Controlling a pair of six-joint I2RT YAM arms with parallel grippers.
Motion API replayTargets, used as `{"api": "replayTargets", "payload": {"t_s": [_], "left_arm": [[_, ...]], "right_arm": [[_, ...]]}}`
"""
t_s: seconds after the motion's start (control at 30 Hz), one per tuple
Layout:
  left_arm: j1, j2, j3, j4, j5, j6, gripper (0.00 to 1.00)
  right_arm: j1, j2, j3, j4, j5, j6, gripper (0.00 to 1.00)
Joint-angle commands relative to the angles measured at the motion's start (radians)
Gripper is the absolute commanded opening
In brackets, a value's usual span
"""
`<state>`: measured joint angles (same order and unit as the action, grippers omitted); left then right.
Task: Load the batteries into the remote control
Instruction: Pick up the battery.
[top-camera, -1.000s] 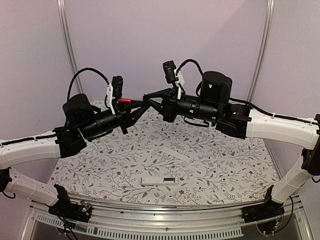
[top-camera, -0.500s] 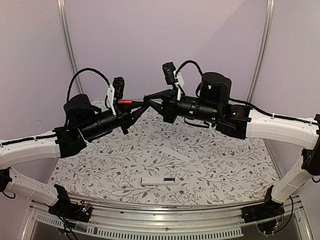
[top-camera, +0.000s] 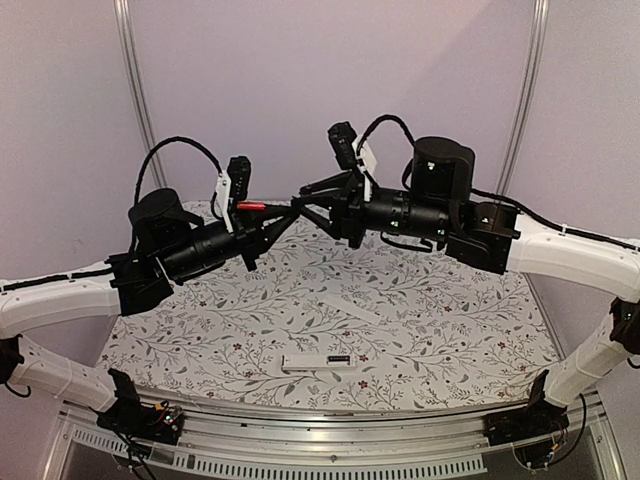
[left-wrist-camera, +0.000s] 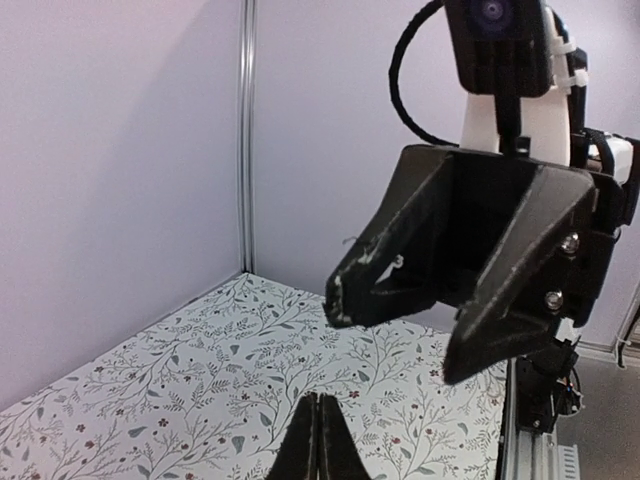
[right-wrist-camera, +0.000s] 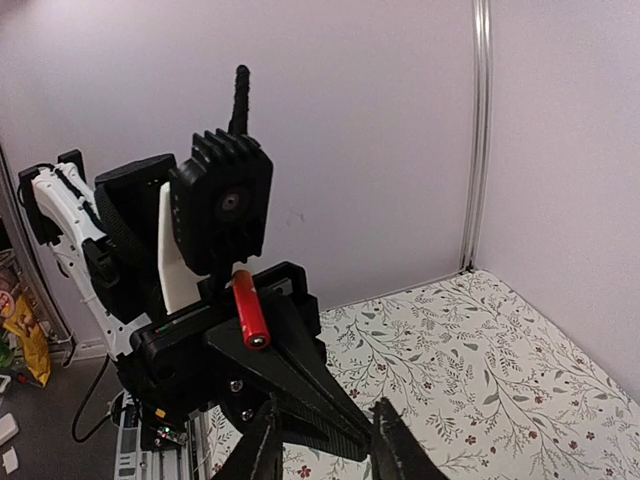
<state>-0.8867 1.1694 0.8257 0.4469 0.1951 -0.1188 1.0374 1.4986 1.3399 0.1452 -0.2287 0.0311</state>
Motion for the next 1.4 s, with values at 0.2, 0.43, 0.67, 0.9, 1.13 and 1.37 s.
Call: {"api": "replayTargets", "payload": {"t_s": [0.2, 0.43, 0.67, 0.9, 1.13, 1.37], "left_arm": [[-0.007, -0.020, -0.005, -0.005, 0.036, 0.011, 0.00], [-0.007, -0.024, -0.006, -0.009, 0.041, 0.014, 0.00], [-0.008, -0.019, -0.006, -0.005, 0.047, 0.014, 0.00], [-0.008, -0.017, -0.005, -0.002, 0.050, 0.015, 0.00], [-0.008, -0.017, -0.004, -0.003, 0.047, 0.017, 0.00], [-0.009, -0.020, -0.005, -0.005, 0.044, 0.018, 0.00]], "right_arm": [[-0.038, 0.066, 0.265, -0.287, -0.231, -0.166, 0.56], [-0.039, 0.173, 0.395, -0.361, -0.312, -0.199, 0.59], [-0.039, 0.242, 0.466, -0.396, -0.350, -0.187, 0.48], [-0.036, 0.268, 0.481, -0.394, -0.388, -0.176, 0.41], [-0.032, 0.289, 0.496, -0.393, -0.397, -0.174, 0.35], [-0.025, 0.308, 0.509, -0.396, -0.397, -0.176, 0.26]]}}
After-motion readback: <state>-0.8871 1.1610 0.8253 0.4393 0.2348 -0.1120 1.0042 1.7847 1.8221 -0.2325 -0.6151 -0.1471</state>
